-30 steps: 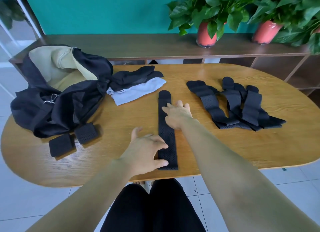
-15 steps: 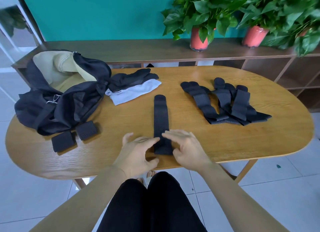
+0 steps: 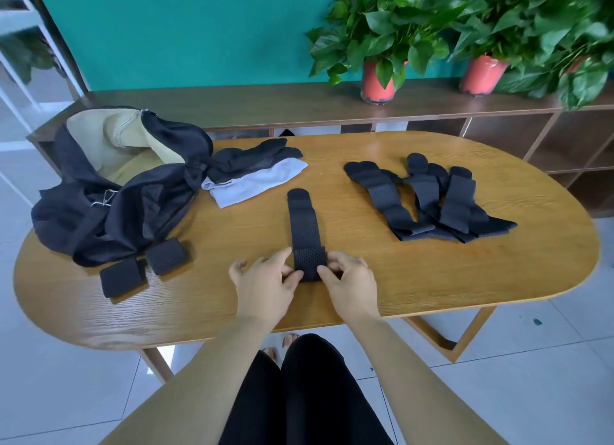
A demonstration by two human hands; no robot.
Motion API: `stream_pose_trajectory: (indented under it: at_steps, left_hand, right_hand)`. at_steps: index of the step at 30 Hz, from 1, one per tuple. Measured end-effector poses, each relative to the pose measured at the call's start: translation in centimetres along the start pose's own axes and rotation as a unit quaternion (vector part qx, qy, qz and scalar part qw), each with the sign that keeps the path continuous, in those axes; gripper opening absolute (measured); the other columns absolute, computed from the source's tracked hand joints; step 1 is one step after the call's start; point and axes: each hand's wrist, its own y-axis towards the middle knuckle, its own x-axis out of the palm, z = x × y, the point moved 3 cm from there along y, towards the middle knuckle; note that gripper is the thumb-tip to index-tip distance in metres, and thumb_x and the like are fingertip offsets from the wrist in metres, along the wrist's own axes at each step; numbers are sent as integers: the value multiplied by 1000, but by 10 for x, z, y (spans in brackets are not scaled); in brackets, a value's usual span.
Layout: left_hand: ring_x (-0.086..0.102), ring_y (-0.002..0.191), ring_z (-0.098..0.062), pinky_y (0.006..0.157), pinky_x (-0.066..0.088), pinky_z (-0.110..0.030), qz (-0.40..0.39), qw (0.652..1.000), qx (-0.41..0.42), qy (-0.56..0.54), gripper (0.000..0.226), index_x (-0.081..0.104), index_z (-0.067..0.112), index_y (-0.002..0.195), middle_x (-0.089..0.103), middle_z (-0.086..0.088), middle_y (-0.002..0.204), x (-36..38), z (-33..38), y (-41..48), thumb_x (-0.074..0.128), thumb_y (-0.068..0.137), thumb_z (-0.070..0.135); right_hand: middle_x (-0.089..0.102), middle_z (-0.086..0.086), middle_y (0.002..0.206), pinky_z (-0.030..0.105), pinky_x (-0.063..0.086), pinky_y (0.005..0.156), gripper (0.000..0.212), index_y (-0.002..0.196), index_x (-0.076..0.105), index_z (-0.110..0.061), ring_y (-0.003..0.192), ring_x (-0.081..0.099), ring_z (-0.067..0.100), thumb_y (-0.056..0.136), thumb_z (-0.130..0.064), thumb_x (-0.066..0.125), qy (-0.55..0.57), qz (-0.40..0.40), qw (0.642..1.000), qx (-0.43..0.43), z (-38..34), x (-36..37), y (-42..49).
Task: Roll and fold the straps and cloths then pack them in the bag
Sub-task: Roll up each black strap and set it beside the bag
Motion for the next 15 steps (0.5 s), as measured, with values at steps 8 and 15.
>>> stream_pose_trajectory:
  at_steps: [8, 15]
  left_hand:
    - [52, 109, -6, 100, 10, -38, -5, 999, 0, 52, 47, 48, 37, 135, 69, 18, 93, 4, 3, 6, 55, 91, 49]
    - [53, 108, -16, 97, 18, -43, 14, 996, 75, 49, 33, 65, 32, 121, 63, 11, 109, 12, 2, 7, 65, 88, 33]
  right_hand:
    - [67, 1, 94, 33, 48, 78, 33, 119, 65, -13, 101, 49, 20, 89, -26, 64, -93, 57, 993, -36, 1, 9, 1]
    - [64, 7, 97, 39, 51, 72, 36, 118, 65, -11, 95, 51, 27, 84, -23, 69, -148, 82, 984, -61, 2, 14, 1]
